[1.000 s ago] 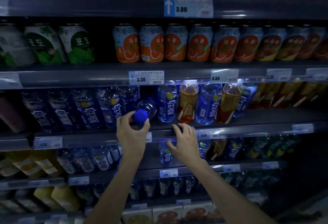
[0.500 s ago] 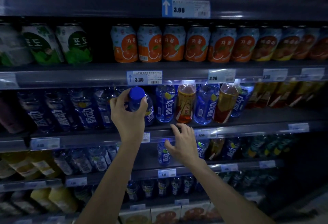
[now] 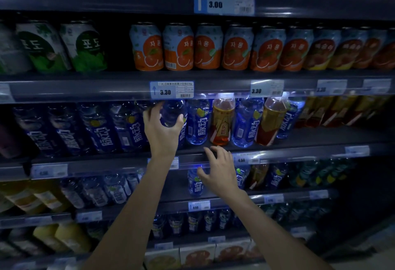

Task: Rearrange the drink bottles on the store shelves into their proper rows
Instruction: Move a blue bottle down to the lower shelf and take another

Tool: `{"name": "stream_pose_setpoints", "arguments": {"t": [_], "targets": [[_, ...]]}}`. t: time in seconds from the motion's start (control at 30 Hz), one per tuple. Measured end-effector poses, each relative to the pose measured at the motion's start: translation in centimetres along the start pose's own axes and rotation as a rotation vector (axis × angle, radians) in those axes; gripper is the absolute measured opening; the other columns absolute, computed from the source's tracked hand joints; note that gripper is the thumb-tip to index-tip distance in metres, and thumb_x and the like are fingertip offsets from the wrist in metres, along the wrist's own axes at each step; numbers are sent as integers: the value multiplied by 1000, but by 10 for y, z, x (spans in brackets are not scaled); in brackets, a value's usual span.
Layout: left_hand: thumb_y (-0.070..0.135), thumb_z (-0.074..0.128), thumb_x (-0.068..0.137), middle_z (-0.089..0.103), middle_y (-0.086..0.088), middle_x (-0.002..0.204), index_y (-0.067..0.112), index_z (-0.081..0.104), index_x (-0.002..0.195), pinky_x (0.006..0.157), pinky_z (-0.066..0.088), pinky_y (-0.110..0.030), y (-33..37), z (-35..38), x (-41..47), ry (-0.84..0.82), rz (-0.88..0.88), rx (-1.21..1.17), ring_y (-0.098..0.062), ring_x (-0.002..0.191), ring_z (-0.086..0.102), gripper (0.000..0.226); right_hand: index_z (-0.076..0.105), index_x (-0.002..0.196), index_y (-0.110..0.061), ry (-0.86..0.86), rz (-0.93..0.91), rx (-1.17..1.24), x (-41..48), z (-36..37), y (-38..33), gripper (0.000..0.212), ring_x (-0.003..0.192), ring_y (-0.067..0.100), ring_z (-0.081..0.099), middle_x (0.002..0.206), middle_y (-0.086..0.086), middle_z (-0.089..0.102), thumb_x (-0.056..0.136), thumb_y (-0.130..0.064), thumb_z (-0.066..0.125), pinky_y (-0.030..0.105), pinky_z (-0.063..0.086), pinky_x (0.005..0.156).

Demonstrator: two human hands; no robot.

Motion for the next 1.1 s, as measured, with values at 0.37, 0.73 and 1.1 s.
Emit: {"name": "stream_pose_setpoints", "arguments": {"t": [0.37,0.73,1.1], "targets": [[32,74,81,49,5,114,18,54,122,86,48,-24,-45,-1,-15,-39,-121,71,-5,97,51,48,39,146,-17,-3,-7,-30,0,3,0,68,139,23,26,145,4,38,88,-50,51,45,20,117],[55,79,65,48,-3,127,18,41,132,71,46,-35,-68,14,-25,-96,-346,331,-23,110,54,86,37,147,-18,-16,-8,-41,1,4,0,70,140,23,25,146,4,37,87,-50,53,44,18,118],[43,81,70,53,-4,131,16,39,135,91,47,-37,-72,16,-25,-140,-345,190,-24,119,52,82,36,148,-19,-11,-8,-42,1,5,1,70,142,23,24,148,4,36,87,-49,52,44,15,118]]}}
Point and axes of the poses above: each hand's wrist, its own x-axis towards the middle knuckle, its own z-axis out of the palm, y = z × x, the point moved 10 cm from there along x, towards the middle knuckle
